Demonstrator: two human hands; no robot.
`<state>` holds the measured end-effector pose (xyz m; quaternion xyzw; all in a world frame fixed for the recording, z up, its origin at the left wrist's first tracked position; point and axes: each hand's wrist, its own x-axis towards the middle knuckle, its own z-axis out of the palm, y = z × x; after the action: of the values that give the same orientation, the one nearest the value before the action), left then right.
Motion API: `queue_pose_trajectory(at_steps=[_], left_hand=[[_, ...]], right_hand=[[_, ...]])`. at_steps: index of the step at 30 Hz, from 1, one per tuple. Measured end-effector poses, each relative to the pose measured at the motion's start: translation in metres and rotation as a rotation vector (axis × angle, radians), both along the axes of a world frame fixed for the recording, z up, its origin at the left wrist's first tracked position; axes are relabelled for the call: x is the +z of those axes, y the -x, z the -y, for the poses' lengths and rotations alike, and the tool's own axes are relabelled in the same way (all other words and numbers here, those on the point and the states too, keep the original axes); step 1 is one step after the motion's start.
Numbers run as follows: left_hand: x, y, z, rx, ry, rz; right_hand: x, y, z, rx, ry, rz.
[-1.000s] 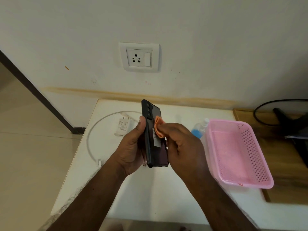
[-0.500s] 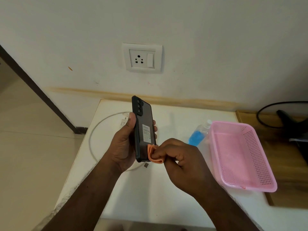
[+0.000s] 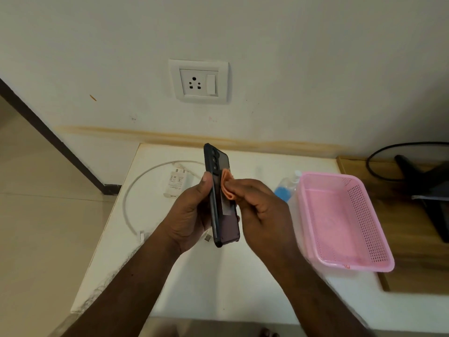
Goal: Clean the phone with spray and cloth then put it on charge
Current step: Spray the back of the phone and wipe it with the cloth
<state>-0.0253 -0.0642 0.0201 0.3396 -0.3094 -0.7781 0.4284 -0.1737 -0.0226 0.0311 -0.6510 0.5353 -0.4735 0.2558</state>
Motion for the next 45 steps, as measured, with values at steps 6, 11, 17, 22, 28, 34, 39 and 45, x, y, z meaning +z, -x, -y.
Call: queue_pose_trajectory(at_steps=[6, 11, 17, 22, 28, 34, 39, 45], left_hand=[[0.002, -0.009, 0.006, 0.117, 0.029, 0.052], [0.005, -0.01, 0.007, 0.18, 0.083, 0.194], [0.004, -0.01, 0.008, 0.26, 0.173, 0.306], [0.0, -0.006, 0.007, 0.301, 0.247, 0.399], [-0.006, -0.001, 0.004, 0.283, 0.317, 0.484], [-0.014, 0.002, 0.005, 0.309, 0.29, 0.57], [-0.015, 0.013, -0.001, 0.331, 0.28, 1.072], [-0.025, 0.032, -0.016, 0.129, 0.254, 1.416]], right_hand=[[-0.004, -0.007, -0.013, -0.035, -0.078, -0.042], [0.001, -0.02, -0.021, -0.133, -0.333, -0.02], [0.009, -0.024, -0.022, -0.177, -0.51, 0.09], [0.014, -0.018, -0.019, -0.145, -0.679, 0.25], [0.03, -0.01, -0.011, -0.128, -0.934, 0.288], [0.047, 0.006, -0.02, -0.17, -0.844, 0.58], [0.062, 0.026, -0.017, -0.314, -0.282, 0.384], [0.058, 0.047, -0.016, -0.572, -0.038, 0.319]])
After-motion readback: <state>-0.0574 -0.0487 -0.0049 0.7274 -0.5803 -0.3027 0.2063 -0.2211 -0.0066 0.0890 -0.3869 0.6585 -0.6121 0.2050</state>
